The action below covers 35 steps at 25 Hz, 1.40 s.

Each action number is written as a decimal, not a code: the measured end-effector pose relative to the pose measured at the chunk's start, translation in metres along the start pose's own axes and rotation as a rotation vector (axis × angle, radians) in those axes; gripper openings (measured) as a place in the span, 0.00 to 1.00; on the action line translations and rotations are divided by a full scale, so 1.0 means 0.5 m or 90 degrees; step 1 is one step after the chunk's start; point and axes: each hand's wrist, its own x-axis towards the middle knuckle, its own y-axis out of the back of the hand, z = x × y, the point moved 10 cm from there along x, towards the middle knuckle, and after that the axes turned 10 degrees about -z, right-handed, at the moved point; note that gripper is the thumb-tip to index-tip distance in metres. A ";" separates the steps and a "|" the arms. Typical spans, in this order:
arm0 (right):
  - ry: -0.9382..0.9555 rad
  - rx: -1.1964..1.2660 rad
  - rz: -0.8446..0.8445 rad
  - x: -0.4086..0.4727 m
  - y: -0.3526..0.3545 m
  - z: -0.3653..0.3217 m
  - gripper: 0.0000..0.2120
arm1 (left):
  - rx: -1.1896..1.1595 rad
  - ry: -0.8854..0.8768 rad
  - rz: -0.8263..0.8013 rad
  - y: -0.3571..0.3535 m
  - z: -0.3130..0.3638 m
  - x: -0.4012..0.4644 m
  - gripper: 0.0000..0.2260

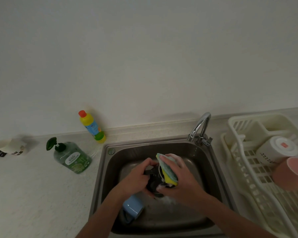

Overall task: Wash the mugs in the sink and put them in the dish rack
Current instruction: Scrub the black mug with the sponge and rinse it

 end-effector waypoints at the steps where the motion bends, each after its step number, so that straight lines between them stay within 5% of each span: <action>1: 0.003 -0.007 -0.012 0.004 -0.003 -0.003 0.42 | 0.082 -0.016 0.008 0.008 0.005 0.002 0.18; 3: 0.003 -0.020 -0.039 0.010 -0.009 -0.006 0.42 | 0.188 -0.028 0.017 0.013 0.009 0.000 0.21; 9: -0.029 -0.030 -0.076 0.026 0.006 -0.012 0.38 | -0.135 -0.015 0.003 -0.025 -0.032 -0.016 0.27; 13: -0.013 -0.192 -0.093 0.002 0.017 -0.024 0.34 | -0.239 -0.054 0.086 -0.003 -0.044 -0.015 0.23; 21: -0.020 -0.375 -0.097 0.041 0.022 -0.077 0.32 | -0.327 -0.045 0.155 0.003 -0.050 -0.028 0.17; 25: 0.043 -0.506 -0.106 0.034 -0.013 -0.128 0.28 | -0.333 -0.058 0.149 0.000 -0.042 -0.041 0.22; 29: -0.027 -0.392 -0.123 0.061 0.022 -0.076 0.31 | -0.315 -0.065 0.191 0.019 -0.034 -0.047 0.20; 35: 0.028 -0.396 -0.175 0.073 -0.023 -0.102 0.31 | -0.332 -0.056 0.191 0.008 -0.041 -0.048 0.20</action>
